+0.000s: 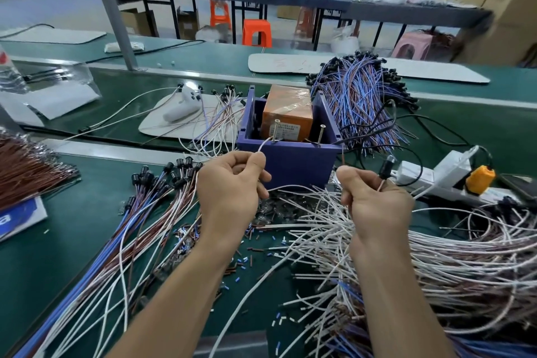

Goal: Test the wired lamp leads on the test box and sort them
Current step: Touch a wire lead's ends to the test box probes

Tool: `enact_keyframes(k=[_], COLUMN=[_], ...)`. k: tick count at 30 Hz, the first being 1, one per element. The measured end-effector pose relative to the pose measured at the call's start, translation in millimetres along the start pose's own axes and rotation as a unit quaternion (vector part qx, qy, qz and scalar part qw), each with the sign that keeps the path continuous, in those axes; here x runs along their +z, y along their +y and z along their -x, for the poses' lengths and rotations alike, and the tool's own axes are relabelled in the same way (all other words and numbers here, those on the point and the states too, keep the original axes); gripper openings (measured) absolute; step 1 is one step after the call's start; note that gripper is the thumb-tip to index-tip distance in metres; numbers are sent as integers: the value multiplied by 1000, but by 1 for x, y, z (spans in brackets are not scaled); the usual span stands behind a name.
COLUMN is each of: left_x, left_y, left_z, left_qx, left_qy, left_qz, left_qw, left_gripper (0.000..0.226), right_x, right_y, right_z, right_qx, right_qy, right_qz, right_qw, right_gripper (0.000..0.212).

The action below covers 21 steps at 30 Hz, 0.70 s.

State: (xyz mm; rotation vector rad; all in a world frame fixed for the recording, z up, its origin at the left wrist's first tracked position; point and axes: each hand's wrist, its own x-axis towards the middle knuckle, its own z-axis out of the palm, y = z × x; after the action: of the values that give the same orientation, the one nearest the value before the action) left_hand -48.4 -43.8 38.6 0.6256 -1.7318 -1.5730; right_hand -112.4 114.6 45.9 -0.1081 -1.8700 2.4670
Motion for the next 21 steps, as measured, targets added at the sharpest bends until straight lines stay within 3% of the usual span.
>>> enact_keyframes(k=[8, 21], left_x=[0, -3], left_y=[-3, 0], left_z=[-5, -9], left_qx=[-3, 1], left_qy=[-10, -25], left_qz=[-4, -6], left_qw=[1000, 1000], left_gripper=[21, 20], right_x=[3, 8], right_y=[-1, 3], right_z=[-2, -9], right_qx=[7, -10], right_qy=[-24, 12], right_qz=[-11, 30], right_qw=[1000, 999], right_gripper=[35, 31])
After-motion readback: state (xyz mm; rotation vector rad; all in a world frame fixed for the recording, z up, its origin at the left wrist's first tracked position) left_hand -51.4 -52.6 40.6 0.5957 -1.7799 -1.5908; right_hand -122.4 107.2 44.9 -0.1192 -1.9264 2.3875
